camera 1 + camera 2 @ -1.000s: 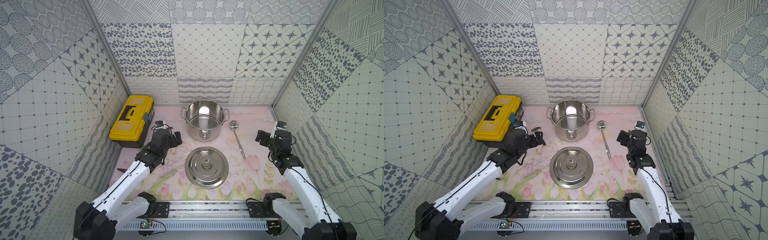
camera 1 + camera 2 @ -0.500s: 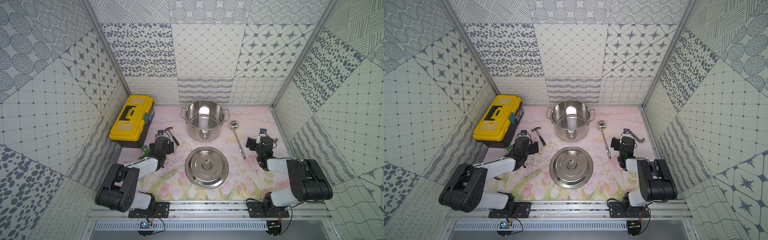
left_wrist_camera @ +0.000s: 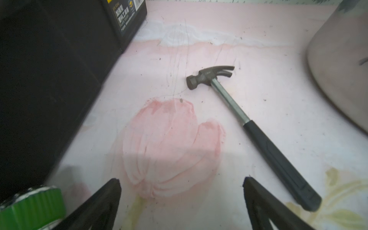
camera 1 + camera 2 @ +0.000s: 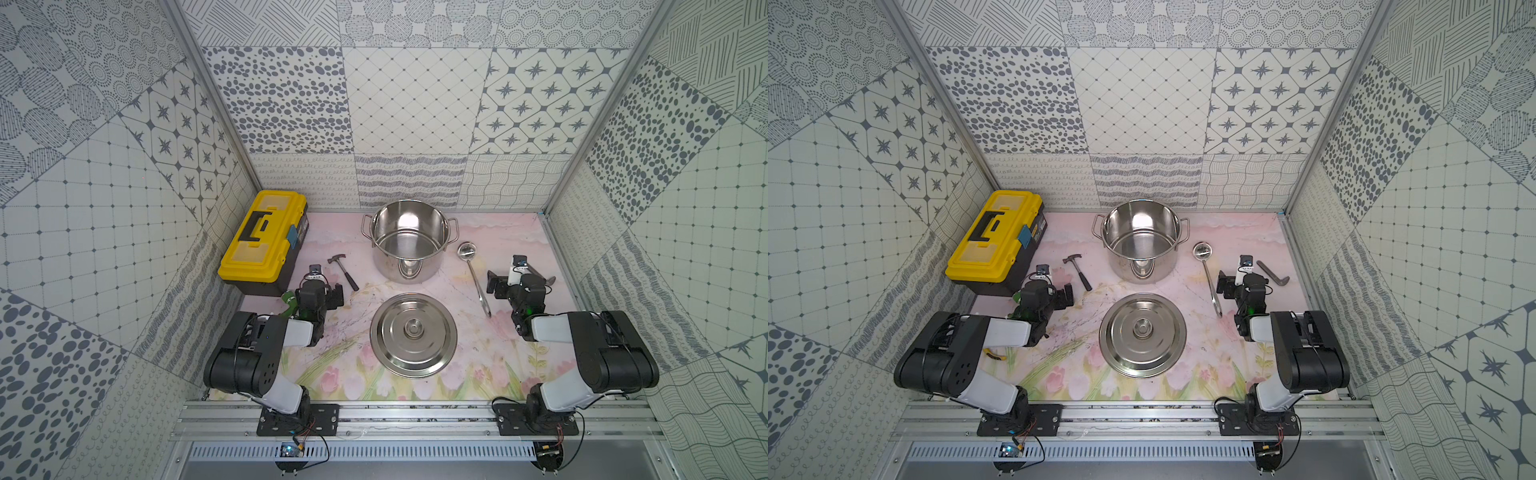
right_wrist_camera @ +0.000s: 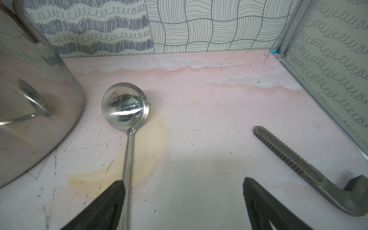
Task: Stir the soup with a spoon
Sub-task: Reset both arms
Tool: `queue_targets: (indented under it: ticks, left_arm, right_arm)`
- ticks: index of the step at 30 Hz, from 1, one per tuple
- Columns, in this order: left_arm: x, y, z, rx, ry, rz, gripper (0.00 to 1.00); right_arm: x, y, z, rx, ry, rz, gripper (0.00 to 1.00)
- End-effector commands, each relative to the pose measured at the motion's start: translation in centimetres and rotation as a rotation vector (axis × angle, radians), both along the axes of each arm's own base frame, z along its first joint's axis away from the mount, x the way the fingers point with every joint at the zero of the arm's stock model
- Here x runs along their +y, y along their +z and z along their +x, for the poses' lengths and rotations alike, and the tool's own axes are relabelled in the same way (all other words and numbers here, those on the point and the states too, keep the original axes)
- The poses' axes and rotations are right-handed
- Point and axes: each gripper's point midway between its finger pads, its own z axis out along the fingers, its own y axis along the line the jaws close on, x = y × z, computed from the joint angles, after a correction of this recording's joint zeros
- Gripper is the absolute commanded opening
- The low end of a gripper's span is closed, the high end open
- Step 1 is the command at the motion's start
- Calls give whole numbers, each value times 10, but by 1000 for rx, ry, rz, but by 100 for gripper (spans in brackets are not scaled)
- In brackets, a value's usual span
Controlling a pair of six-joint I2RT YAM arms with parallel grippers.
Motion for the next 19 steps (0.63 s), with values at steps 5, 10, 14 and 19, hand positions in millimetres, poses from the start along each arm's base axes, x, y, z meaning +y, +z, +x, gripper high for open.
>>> queue_targets:
  ticks: [5, 10, 14, 19]
  left_arm:
    - [-12, 25, 17, -117, -88, -44, 99]
    - [-13, 24, 16, -104, -86, -54, 99]
    - [-12, 24, 16, -108, -85, -53, 99]
    - [-12, 24, 16, -105, -86, -53, 99]
  right_arm:
    - [3, 14, 7, -52, 19, -6, 97]
    - [3, 15, 7, -54, 20, -6, 97]
    - [2, 15, 8, -52, 18, -10, 97]
    - [3, 14, 7, -51, 19, -9, 97]
